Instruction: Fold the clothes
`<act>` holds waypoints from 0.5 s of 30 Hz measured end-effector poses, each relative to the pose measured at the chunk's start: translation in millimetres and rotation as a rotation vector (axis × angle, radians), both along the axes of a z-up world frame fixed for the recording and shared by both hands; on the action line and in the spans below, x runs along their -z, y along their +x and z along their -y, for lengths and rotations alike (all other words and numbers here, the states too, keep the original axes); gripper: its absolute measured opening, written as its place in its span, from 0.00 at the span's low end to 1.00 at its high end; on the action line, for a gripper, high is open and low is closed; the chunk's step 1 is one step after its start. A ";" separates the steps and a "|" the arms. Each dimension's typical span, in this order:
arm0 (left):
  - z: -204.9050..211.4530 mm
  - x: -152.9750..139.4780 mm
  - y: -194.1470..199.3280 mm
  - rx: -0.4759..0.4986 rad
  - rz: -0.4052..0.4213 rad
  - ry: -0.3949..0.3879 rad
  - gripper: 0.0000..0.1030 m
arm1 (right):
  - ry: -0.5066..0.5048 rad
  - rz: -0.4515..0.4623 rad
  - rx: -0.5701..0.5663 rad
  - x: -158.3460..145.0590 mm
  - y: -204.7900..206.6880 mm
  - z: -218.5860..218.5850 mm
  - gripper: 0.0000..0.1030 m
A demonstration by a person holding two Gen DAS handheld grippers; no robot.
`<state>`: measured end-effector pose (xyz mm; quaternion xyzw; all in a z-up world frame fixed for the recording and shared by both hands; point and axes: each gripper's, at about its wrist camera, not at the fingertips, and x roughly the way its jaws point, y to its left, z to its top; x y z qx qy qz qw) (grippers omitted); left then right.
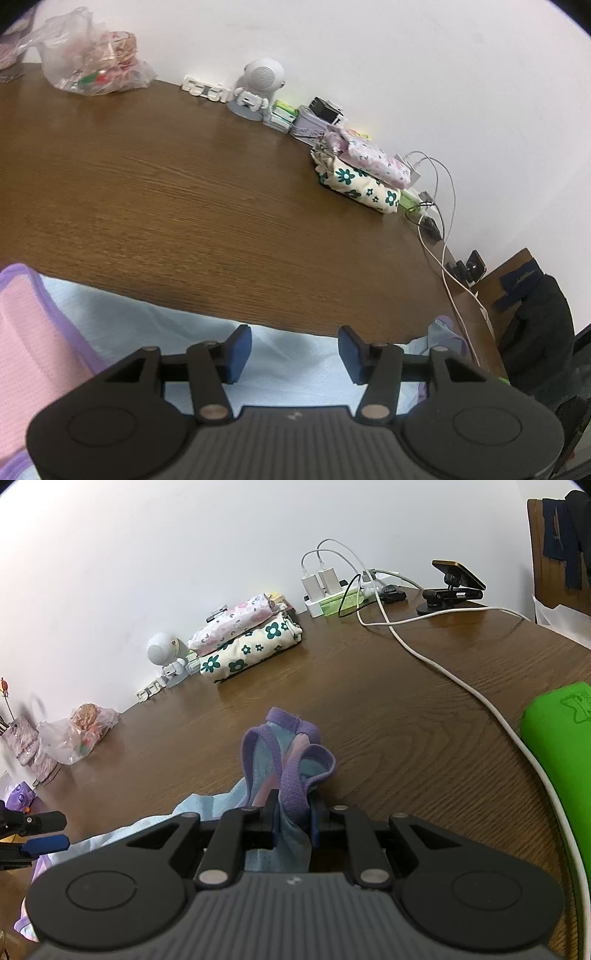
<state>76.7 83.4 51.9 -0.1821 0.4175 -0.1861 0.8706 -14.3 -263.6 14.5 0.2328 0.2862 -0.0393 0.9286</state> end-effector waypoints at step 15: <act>5.5 4.6 -1.5 0.010 -0.017 0.054 0.51 | -0.018 0.002 -0.018 2.2 -1.8 -6.0 0.16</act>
